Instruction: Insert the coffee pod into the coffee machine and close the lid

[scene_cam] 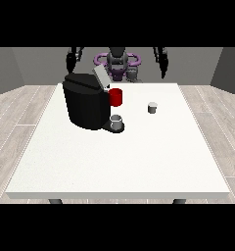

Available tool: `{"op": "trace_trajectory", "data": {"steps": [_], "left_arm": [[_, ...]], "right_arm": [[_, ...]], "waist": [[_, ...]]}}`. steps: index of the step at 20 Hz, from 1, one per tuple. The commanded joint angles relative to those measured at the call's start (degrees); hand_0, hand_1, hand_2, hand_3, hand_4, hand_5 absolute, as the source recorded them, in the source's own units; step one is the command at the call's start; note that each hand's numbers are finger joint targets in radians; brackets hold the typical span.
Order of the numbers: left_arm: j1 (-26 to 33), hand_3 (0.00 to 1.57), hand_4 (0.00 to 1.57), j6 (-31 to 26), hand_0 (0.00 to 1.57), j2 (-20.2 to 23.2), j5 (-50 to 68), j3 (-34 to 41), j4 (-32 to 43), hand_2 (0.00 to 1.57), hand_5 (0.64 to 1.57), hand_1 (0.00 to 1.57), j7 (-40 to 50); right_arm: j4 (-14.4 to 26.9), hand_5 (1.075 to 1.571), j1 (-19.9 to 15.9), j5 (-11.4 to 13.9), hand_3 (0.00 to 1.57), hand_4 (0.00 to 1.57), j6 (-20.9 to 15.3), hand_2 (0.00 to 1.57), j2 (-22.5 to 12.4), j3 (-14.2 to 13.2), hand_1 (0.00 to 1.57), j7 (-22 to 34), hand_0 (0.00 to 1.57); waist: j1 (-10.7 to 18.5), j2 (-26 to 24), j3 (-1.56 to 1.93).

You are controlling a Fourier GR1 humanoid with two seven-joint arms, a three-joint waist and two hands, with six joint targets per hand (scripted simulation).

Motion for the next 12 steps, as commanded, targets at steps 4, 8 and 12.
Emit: {"op": "trace_trajectory", "data": {"steps": [4, 8, 12], "left_arm": [[-1.72, 0.00, 0.00, -4.38, 0.00, 3.46, -2.27, 1.39, 4.22, 0.00, 1.571, 0.00, -5.58], [-1.28, 0.00, 0.00, -8.79, 0.00, 8.69, -5.21, -0.88, 2.70, 0.00, 1.571, 0.00, -10.87], [-7.50, 0.00, 0.00, -6.34, 0.00, 6.49, -8.24, -1.43, 3.55, 0.00, 1.571, 0.00, -6.43]], "right_arm": [[2.27, 1.571, -0.20, -0.51, 0.00, 0.00, 1.72, 0.00, 0.01, -0.57, 0.00, -0.44, 0.00], [3.25, 1.571, 0.41, 7.79, 0.00, 0.00, -7.07, 0.00, 0.68, -0.59, 0.00, -3.69, 0.00], [5.40, 1.571, -0.81, 10.71, 0.00, 0.00, -9.52, 0.00, 2.98, 1.41, 0.00, -6.07, 0.00]], "waist": [[-0.20, 0.21, 0.57], [-0.56, 0.47, 0.52], [-1.66, 1.56, 0.58]]}}
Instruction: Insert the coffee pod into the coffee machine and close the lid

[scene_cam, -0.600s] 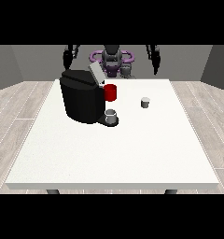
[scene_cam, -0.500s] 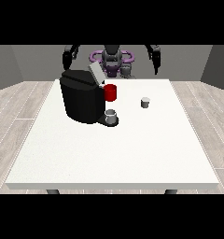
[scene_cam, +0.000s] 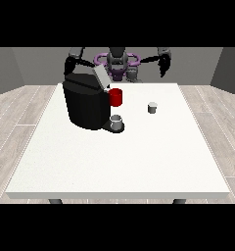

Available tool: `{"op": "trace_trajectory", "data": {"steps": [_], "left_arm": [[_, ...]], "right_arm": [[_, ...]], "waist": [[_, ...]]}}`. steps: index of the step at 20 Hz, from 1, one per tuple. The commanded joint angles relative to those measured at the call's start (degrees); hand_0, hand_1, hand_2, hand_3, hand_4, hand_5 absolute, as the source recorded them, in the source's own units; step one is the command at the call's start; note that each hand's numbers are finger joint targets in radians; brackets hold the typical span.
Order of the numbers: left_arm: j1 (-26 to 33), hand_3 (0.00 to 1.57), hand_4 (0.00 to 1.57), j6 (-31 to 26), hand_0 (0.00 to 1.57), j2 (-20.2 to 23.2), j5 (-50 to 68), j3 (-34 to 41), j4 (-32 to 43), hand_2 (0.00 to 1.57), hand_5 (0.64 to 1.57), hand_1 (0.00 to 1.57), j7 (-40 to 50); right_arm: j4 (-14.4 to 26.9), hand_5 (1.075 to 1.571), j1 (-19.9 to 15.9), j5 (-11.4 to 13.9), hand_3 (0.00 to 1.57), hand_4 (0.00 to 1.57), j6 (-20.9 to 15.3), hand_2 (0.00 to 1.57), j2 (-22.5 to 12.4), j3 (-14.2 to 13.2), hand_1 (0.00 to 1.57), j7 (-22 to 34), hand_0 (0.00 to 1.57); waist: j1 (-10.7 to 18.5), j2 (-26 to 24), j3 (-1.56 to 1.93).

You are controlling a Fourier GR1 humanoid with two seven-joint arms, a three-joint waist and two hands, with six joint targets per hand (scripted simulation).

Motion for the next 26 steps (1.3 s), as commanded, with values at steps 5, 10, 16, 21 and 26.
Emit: {"op": "trace_trajectory", "data": {"steps": [5, 10, 16, 21, 26], "left_arm": [[-9.68, 0.00, 0.00, -5.01, 0.00, 8.40, -2.90, 4.91, 8.60, 0.00, 1.571, 0.00, 0.80], [-18.10, 0.00, 0.00, -5.72, 0.00, 9.87, -5.45, 5.50, 13.31, 0.00, 1.571, 0.00, 8.31], [-21.84, 0.00, 0.00, -7.26, 0.00, 14.75, -9.92, 6.45, 23.09, 0.00, 1.571, 0.00, 4.26], [-26.09, 0.00, 0.00, -6.92, 0.00, 13.89, -13.58, 4.43, 27.88, 0.00, 1.571, 0.00, 3.33], [-25.06, 0.00, 0.00, -2.35, 0.00, 13.71, -19.32, 3.19, 35.02, 0.00, 1.571, 0.00, -5.01]], "right_arm": [[0.23, 1.571, -3.46, 4.42, 0.00, 0.00, -3.50, 0.00, 1.96, 2.46, 0.00, -0.16, 0.00], [-0.20, 1.571, -9.03, 2.34, 0.00, 0.00, -1.86, 0.00, 2.23, 2.04, 0.00, 4.68, 0.00], [-0.34, 1.571, -9.15, 3.84, 0.00, 0.00, -0.62, 0.00, 1.39, 3.55, 0.00, 4.17, 0.00], [2.81, 1.571, -12.25, 3.52, 0.00, 0.00, -4.11, 0.00, 4.61, 5.78, 0.00, 2.50, 0.00], [2.64, 1.571, -13.99, 5.40, 0.00, 0.00, -3.50, 0.00, 3.22, 4.04, 0.00, 5.07, 0.00]], "waist": [[-3.29, 4.71, 0.04], [-5.97, 6.44, 0.05], [-8.91, 11.24, 0.03], [-8.16, 15.40, 0.05], [-7.27, 16.11, 0.01]]}}
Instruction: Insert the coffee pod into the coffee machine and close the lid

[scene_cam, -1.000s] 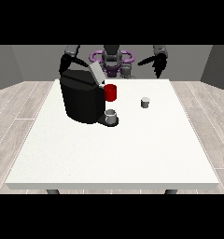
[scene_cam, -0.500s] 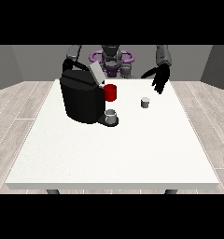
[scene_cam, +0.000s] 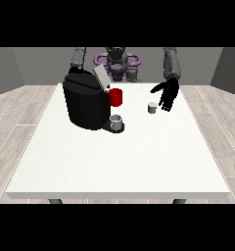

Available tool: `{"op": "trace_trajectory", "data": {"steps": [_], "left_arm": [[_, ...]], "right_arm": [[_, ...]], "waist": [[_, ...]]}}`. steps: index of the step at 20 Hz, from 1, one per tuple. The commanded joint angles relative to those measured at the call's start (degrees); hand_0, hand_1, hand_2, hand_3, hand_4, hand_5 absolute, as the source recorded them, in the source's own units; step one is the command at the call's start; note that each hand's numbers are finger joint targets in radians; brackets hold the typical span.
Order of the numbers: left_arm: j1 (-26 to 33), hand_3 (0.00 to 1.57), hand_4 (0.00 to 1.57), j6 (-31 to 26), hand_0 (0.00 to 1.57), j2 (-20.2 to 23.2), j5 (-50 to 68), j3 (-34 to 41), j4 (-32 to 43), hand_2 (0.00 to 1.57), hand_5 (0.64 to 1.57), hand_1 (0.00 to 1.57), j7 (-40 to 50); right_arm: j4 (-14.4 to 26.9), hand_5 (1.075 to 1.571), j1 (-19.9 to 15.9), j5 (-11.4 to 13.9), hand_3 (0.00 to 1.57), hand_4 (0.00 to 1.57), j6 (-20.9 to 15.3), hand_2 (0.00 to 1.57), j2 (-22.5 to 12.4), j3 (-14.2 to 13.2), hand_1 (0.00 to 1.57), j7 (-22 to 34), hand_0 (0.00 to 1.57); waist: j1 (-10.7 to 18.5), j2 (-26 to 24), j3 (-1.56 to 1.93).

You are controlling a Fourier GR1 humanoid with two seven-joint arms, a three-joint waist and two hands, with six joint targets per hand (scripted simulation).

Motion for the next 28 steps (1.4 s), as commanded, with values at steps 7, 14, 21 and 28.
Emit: {"op": "trace_trajectory", "data": {"steps": [7, 14, 21, 28], "left_arm": [[-8.19, 0.69, 0.08, 9.90, 0.94, -1.20, -8.64, 0.29, 10.34, 0.95, 1.571, 0.94, -3.25], [-8.43, 0.84, 0.41, 11.16, 0.92, -0.54, -16.20, -4.63, 11.34, 1.02, 1.571, 0.92, -3.99], [-9.02, 0.77, 0.35, 11.09, 0.76, -1.24, -22.62, -7.79, 18.97, 0.93, 1.571, 0.76, -2.74], [-11.06, 0.96, 0.41, 10.49, 0.91, -3.39, -24.43, -7.34, 22.10, 1.05, 1.571, 0.91, -5.20]], "right_arm": [[3.70, 1.571, -3.57, 0.32, 0.00, 0.00, -2.29, 0.00, 0.85, 1.71, 0.00, -2.59, 0.00], [7.74, 1.571, -2.15, -3.15, 0.00, 0.00, 2.91, 0.00, -0.62, -1.78, 0.00, -5.76, 0.00], [4.79, 1.571, -3.29, -0.87, 0.00, 0.00, 1.46, 0.00, 0.62, 0.46, 0.00, -0.63, 0.00], [7.76, 1.571, 0.17, 3.05, 0.00, 0.00, -2.72, 0.00, 0.64, 1.80, 0.00, -1.88, 0.00]], "waist": [[-0.55, 3.97, -0.01], [-1.04, 1.70, 0.03], [-3.07, 1.05, -0.01], [-1.30, -0.88, 0.00]]}}
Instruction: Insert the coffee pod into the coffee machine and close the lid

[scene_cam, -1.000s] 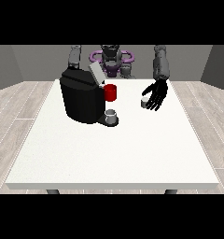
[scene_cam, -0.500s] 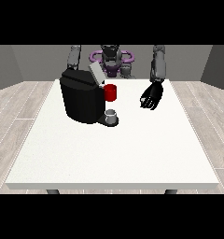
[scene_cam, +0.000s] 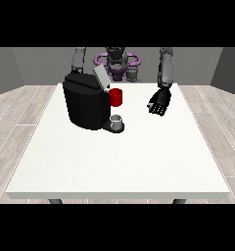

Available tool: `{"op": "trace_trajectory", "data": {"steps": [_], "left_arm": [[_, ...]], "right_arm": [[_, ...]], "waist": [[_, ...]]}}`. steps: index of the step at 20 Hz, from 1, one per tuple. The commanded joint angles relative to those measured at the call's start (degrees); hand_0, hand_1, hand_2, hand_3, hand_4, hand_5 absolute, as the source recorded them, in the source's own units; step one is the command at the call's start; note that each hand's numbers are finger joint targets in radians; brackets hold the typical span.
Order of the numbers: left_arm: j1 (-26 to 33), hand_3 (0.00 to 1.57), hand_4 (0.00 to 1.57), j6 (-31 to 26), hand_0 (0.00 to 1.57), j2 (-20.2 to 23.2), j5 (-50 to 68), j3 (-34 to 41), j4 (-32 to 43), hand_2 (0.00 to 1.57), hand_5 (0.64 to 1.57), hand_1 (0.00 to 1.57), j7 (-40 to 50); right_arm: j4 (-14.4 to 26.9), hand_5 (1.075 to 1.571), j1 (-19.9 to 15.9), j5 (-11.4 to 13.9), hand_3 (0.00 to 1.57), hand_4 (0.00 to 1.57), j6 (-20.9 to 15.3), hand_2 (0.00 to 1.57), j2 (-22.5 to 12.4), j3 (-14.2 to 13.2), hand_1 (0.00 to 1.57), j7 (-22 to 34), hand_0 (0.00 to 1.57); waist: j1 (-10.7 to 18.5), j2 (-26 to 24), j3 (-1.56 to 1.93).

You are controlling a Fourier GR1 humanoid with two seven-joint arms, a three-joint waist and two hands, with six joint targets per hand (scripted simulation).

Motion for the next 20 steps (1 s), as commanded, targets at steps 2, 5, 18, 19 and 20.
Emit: {"op": "trace_trajectory", "data": {"steps": [2, 5, 18, 19, 20], "left_arm": [[1.10, 1.09, 0.39, 1.50, 1.12, 0.44, -1.42, 0.34, 2.16, 1.20, 1.571, 1.12, -5.52], [-1.86, 1.24, 0.50, -0.94, 1.28, -2.02, 0.19, 2.02, 2.12, 1.31, 1.571, 1.28, -4.19], [-10.82, 1.33, 0.53, -17.76, 1.42, -6.21, 3.81, 2.72, -4.05, 1.40, 1.571, 1.42, 1.94], [-14.02, 1.34, 0.56, -18.34, 1.42, -6.20, 3.76, 3.24, -4.33, 1.40, 1.571, 1.42, 3.81], [-13.54, 1.34, 0.60, -20.25, 1.40, -5.80, 5.19, 4.29, -4.13, 1.40, 1.571, 1.40, 2.82]], "right_arm": [[0.72, 1.571, 0.50, -0.12, 0.00, 0.00, -0.12, 0.00, -1.81, -1.68, 0.00, 0.92, 0.00], [2.11, 1.571, 0.88, 1.23, 0.00, 0.00, -1.69, 0.00, -0.42, -0.93, 0.00, 1.20, 0.00], [10.36, 1.571, -1.76, 0.09, 0.00, 0.00, -1.13, 0.00, -0.88, -4.02, 0.00, 0.86, 0.00], [11.61, 1.571, -1.81, -0.52, 0.00, 0.00, -1.32, 0.00, -0.23, -4.45, 0.00, -2.93, 0.00], [10.44, 1.571, -0.05, -0.22, 0.00, 0.00, -0.31, 0.00, -0.16, -3.18, 0.00, -2.15, 0.00]], "waist": [[1.85, -1.39, -0.10], [1.67, -3.01, -0.09], [4.31, -11.48, -0.06], [3.13, -9.22, -0.04], [2.72, -11.27, -0.06]]}}
